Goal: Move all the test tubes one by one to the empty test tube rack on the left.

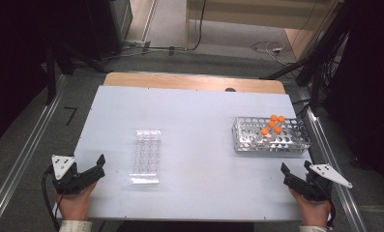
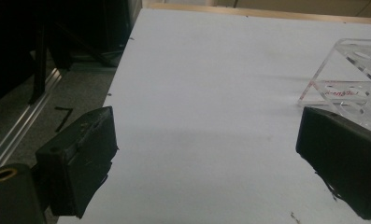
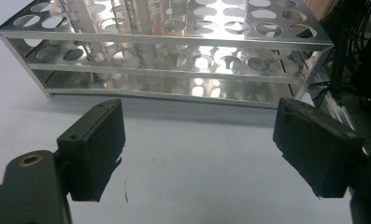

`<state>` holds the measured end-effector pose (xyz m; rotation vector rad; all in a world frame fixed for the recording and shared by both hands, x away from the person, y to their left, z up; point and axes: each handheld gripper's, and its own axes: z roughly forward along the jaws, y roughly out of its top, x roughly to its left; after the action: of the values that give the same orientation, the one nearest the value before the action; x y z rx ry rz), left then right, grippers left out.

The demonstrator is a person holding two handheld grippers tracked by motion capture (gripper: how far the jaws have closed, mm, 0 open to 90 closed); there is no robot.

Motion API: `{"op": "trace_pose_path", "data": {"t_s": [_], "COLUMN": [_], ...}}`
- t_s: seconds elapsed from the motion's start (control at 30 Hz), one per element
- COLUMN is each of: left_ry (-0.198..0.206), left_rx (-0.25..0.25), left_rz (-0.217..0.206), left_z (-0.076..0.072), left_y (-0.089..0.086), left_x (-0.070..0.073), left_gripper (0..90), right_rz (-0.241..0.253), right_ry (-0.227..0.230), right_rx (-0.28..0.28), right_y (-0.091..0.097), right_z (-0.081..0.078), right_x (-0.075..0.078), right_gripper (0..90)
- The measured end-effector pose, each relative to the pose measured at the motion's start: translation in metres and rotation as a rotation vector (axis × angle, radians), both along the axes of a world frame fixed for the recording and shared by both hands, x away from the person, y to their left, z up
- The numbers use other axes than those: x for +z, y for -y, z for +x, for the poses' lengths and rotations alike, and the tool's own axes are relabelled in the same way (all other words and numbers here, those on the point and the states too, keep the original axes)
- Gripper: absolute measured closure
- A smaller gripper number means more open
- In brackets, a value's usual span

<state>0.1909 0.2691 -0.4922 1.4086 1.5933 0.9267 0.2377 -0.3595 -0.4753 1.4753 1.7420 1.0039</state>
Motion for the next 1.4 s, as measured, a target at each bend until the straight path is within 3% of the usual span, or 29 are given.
{"op": "trace_pose_path", "data": {"t_s": [0.73, 1.4], "left_ry": [0.010, 0.015], "left_rx": [0.021, 0.032], "left_rz": [0.000, -0.001], "left_z": [-0.001, -0.001], "left_y": [-0.001, -0.001], "left_x": [0.001, 0.001], "left_gripper": [5.7, 5.7], "right_rz": [0.002, 0.002], "right_ry": [0.002, 0.007], "right_rx": [0.032, 0.064], "right_y": [-0.011, -0.031], "right_z": [0.002, 0.024], "right_x": [0.005, 0.010], "right_gripper": [18.2, 20.5]}}
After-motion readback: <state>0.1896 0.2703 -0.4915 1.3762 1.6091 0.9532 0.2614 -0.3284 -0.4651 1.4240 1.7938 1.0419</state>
